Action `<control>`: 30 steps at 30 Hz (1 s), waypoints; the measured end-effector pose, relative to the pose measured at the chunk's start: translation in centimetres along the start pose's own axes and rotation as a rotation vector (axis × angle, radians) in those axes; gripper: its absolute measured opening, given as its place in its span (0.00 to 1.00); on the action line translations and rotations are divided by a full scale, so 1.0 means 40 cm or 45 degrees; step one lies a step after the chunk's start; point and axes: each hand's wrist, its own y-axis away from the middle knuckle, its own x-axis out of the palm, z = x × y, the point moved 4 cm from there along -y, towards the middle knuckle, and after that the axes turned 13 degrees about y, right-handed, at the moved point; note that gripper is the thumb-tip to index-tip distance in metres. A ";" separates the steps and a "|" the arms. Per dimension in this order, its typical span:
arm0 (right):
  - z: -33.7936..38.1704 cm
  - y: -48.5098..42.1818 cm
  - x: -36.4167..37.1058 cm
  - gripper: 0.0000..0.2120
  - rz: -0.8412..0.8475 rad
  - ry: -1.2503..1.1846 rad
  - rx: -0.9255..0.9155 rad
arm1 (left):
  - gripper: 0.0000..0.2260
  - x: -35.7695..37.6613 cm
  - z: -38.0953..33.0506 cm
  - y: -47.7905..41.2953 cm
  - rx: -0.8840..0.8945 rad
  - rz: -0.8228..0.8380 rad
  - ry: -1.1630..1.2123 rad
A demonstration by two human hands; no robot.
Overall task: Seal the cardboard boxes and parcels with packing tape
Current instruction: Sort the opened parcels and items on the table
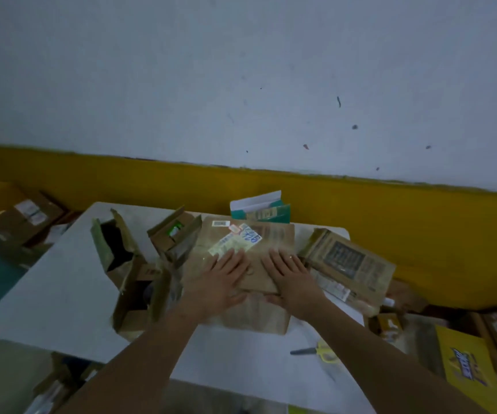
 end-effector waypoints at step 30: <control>-0.108 -0.070 0.108 0.27 0.618 -1.690 0.945 | 0.16 -0.084 0.222 -0.126 -0.852 -0.219 1.444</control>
